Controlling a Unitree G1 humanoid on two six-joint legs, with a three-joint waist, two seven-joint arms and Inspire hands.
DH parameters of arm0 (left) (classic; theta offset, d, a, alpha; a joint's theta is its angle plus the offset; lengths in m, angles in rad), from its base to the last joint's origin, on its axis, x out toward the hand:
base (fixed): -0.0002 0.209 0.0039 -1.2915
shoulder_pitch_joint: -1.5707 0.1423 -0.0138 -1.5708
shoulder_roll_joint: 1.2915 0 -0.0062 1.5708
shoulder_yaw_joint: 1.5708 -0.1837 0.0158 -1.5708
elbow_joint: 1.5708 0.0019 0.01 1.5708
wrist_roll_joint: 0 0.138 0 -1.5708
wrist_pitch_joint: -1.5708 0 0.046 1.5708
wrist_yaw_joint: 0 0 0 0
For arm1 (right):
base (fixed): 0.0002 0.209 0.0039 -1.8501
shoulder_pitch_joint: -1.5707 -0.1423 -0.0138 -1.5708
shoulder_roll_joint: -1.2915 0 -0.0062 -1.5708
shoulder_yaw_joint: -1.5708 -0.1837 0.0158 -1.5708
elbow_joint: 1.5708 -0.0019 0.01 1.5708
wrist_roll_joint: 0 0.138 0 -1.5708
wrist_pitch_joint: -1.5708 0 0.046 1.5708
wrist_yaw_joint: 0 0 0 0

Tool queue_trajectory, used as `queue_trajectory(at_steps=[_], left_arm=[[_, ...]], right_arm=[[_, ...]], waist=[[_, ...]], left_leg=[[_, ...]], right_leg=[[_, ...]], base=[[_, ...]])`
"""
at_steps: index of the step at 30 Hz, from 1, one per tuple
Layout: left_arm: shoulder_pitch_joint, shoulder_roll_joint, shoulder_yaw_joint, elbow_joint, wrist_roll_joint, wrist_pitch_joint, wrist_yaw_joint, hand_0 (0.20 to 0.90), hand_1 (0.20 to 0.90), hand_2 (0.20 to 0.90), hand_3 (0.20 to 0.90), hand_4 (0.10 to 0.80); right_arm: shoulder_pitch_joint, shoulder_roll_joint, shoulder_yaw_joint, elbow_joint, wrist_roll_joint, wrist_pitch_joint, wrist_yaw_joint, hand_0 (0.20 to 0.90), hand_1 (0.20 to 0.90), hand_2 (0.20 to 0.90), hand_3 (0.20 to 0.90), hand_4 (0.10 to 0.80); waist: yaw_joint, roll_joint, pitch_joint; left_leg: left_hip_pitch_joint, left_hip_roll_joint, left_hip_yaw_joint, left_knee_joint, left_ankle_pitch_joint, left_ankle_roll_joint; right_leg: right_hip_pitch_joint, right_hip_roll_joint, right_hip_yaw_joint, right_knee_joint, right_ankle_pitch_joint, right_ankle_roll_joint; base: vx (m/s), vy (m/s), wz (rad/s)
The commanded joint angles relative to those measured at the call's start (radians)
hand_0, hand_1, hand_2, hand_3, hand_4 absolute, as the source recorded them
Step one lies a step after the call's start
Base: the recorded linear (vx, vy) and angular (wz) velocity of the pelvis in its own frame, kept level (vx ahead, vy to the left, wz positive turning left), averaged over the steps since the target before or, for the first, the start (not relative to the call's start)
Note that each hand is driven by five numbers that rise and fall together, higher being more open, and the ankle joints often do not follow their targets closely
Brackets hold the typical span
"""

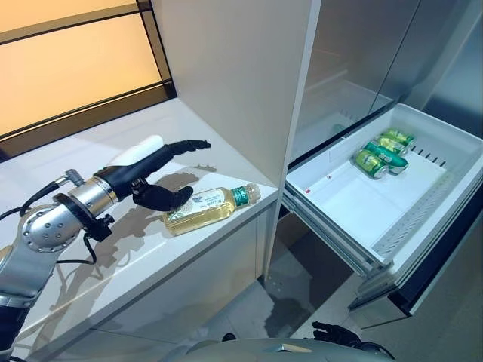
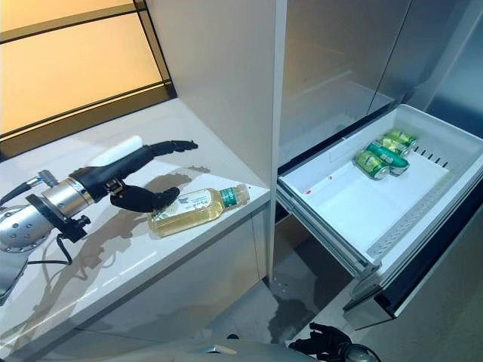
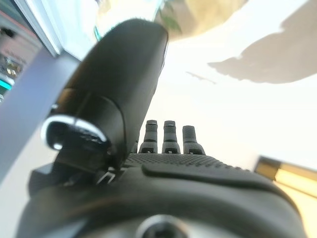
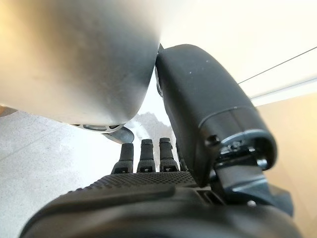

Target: Put drinks into fridge and close the fridge

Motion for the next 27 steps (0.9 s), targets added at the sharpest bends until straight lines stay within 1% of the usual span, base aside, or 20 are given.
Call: queue_trajectory(at_steps=[1,2,7,9,11,12,13,14,18,23,27], left_arm=[[-0.068,0.012,0.168,-0.051,-0.018,-0.108,0.180,0.900,0.900,0.900,0.900,0.800],[-0.067,0.008,0.171,-0.051,-0.015,-0.110,0.183,0.900,0.900,0.900,0.900,0.800],[-0.050,-0.044,0.196,-0.071,-0.021,-0.174,0.209,0.900,0.900,0.900,0.900,0.800],[-0.049,-0.056,0.199,-0.084,-0.071,-0.189,0.184,0.900,0.900,0.900,0.900,0.800],[-0.045,-0.069,0.196,-0.095,-0.136,-0.191,0.118,0.900,0.900,0.900,0.900,0.800],[-0.045,-0.073,0.189,-0.099,-0.196,-0.190,0.055,0.900,0.900,0.900,0.900,0.800],[-0.044,-0.083,0.183,-0.110,-0.263,-0.160,-0.024,0.900,0.900,0.900,0.900,0.800],[-0.039,-0.088,0.173,-0.116,-0.283,-0.143,-0.061,0.900,0.900,0.900,0.900,0.800],[-0.043,-0.062,0.128,-0.118,-0.372,-0.004,-0.184,0.900,0.900,0.900,0.900,0.800],[-0.046,-0.023,0.115,-0.125,-0.428,0.060,-0.209,0.900,0.900,0.900,0.900,0.800],[-0.031,-0.017,0.121,-0.128,-0.405,0.108,-0.224,0.900,0.900,0.900,0.900,0.800]], right_arm=[[0.008,-0.009,0.037,-0.025,-0.021,-0.013,0.013,0.900,0.900,0.900,0.900,0.800],[0.009,-0.009,0.037,-0.024,-0.021,-0.014,0.014,0.900,0.900,0.900,0.900,0.800],[0.020,0.004,0.030,-0.025,-0.027,-0.024,0.014,0.900,0.900,0.900,0.900,0.800],[0.022,0.004,0.029,-0.026,-0.026,-0.028,0.017,0.900,0.900,0.900,0.900,0.800],[0.025,0.004,0.023,-0.029,-0.033,-0.030,0.022,0.900,0.900,0.900,0.900,0.800],[0.026,0.005,0.021,-0.030,-0.036,-0.032,0.025,0.900,0.900,0.900,0.900,0.800],[0.027,0.003,0.022,-0.034,-0.037,-0.031,0.027,0.900,0.900,0.900,0.900,0.800],[0.028,0.001,0.020,-0.042,-0.043,-0.027,0.031,0.900,0.900,0.900,0.900,0.800],[0.029,-0.012,0.023,-0.070,-0.057,-0.012,0.044,0.900,0.900,0.900,0.900,0.800],[0.031,-0.031,0.032,-0.089,-0.054,-0.008,0.053,0.900,0.900,0.900,0.900,0.800],[0.034,-0.036,0.034,-0.102,-0.048,-0.004,0.054,0.900,0.900,0.900,0.900,0.800]], waist=[[-0.007,-0.005,-0.002],[-0.007,-0.006,-0.002],[-0.004,-0.013,-0.005],[-0.003,-0.015,-0.006],[-0.003,-0.015,-0.005],[-0.003,-0.015,-0.006],[-0.003,-0.014,-0.004],[-0.005,-0.012,-0.003],[-0.012,-0.004,0.001],[-0.011,0.000,0.005],[-0.007,0.002,0.009]], left_leg=[[0.003,-0.040,0.033,0.006,-0.091,-0.004],[0.002,-0.040,0.033,0.006,-0.091,-0.004],[0.001,-0.042,0.025,0.006,-0.092,-0.005],[0.000,-0.042,0.024,0.006,-0.092,-0.006],[-0.001,-0.041,0.023,0.006,-0.091,-0.006],[-0.001,-0.041,0.023,0.006,-0.090,-0.007],[-0.001,-0.040,0.024,0.006,-0.089,-0.008],[0.000,-0.039,0.023,0.006,-0.088,-0.009],[0.001,-0.036,0.023,0.006,-0.084,-0.010],[0.000,-0.032,0.026,0.006,-0.080,-0.012],[0.000,-0.030,0.025,0.006,-0.076,-0.016]], right_leg=[[0.065,0.000,-0.002,0.020,-0.094,0.071],[0.066,0.000,-0.003,0.020,-0.094,0.070],[0.065,0.000,-0.002,0.019,-0.095,0.069],[0.066,0.000,-0.003,0.019,-0.097,0.068],[0.066,0.000,-0.004,0.019,-0.097,0.068],[0.066,-0.001,-0.004,0.019,-0.097,0.069],[0.066,0.000,-0.004,0.020,-0.096,0.068],[0.066,0.000,-0.004,0.020,-0.095,0.068],[0.067,0.003,-0.002,0.022,-0.094,0.070],[0.070,0.005,-0.007,0.021,-0.095,0.071],[0.072,0.005,-0.012,0.021,-0.095,0.069]], base=[[-0.011,-0.023,0.07],[-0.011,-0.027,0.06],[-0.005,-0.012,0.01],[-0.010,-0.018,0.00],[-0.010,-0.017,0.00],[-0.022,-0.032,0.00],[-0.028,-0.033,0.00],[-0.033,-0.030,0.00],[-0.033,-0.027,0.00],[-0.039,-0.036,0.00],[-0.029,-0.027,0.03]])
